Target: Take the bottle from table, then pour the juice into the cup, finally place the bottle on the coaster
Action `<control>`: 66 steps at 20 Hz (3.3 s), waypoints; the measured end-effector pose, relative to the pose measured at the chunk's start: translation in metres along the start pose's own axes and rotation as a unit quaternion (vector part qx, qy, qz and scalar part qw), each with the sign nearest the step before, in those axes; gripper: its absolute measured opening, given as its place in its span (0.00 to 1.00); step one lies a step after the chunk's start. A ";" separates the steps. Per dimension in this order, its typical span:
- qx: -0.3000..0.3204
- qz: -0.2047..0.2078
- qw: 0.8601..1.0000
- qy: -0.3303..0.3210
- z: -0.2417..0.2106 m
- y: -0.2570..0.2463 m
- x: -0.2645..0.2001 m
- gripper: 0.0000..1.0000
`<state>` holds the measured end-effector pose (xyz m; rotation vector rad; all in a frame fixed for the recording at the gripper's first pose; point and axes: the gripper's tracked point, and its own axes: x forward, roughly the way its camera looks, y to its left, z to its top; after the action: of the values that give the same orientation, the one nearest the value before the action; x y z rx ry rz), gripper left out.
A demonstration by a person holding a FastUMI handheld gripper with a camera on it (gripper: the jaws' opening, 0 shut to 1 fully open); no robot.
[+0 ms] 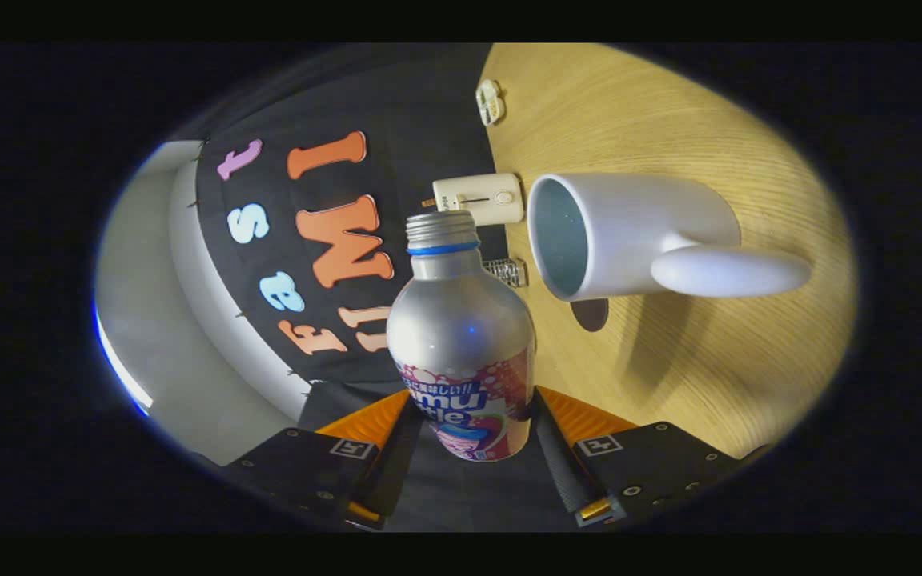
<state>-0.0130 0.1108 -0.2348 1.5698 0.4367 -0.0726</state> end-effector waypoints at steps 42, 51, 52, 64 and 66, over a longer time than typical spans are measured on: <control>-0.639 -0.200 0.742 -0.033 0.066 -0.033 0.139 0.77; -0.653 -0.195 0.732 -0.024 0.055 -0.030 0.130 0.81; -0.659 -0.190 0.727 -0.029 0.054 -0.025 0.126 0.82; -0.671 -0.107 0.728 -0.089 0.047 0.071 0.024 0.96; -0.681 -0.085 0.720 -0.109 0.049 0.094 0.002 0.96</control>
<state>0.0298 0.0654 -0.1496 0.0353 0.2958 -0.0501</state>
